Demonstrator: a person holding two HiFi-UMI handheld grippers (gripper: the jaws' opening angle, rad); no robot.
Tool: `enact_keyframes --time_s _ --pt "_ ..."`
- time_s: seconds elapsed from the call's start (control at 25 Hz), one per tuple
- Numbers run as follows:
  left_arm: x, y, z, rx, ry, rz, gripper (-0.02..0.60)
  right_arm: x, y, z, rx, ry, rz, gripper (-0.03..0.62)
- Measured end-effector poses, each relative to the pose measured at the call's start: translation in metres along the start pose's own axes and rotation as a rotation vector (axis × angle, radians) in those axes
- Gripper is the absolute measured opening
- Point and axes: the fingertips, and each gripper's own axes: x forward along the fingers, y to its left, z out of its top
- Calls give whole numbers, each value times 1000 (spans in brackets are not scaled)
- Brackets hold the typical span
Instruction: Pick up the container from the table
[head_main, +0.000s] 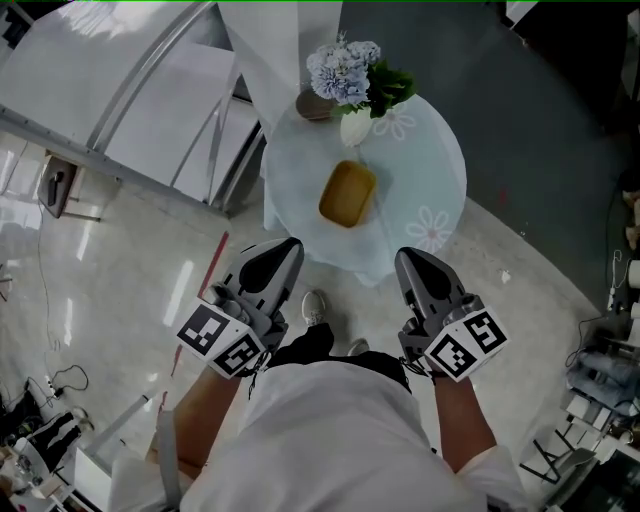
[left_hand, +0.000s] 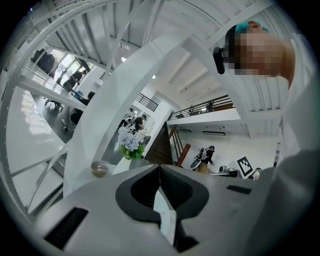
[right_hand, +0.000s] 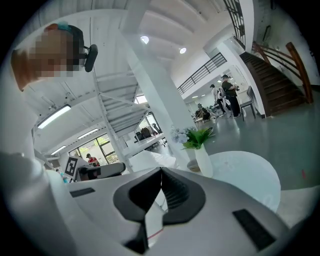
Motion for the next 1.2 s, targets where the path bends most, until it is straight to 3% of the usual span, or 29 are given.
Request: enact_keyframes --time_s 0.64,1.2 --pt "17 32 5 -14 -4 49 21 43 -35 7 15 35 -1 21" --pt "56 53 -29 -62 30 210 21 98 -118 -27 53 193 11 21"
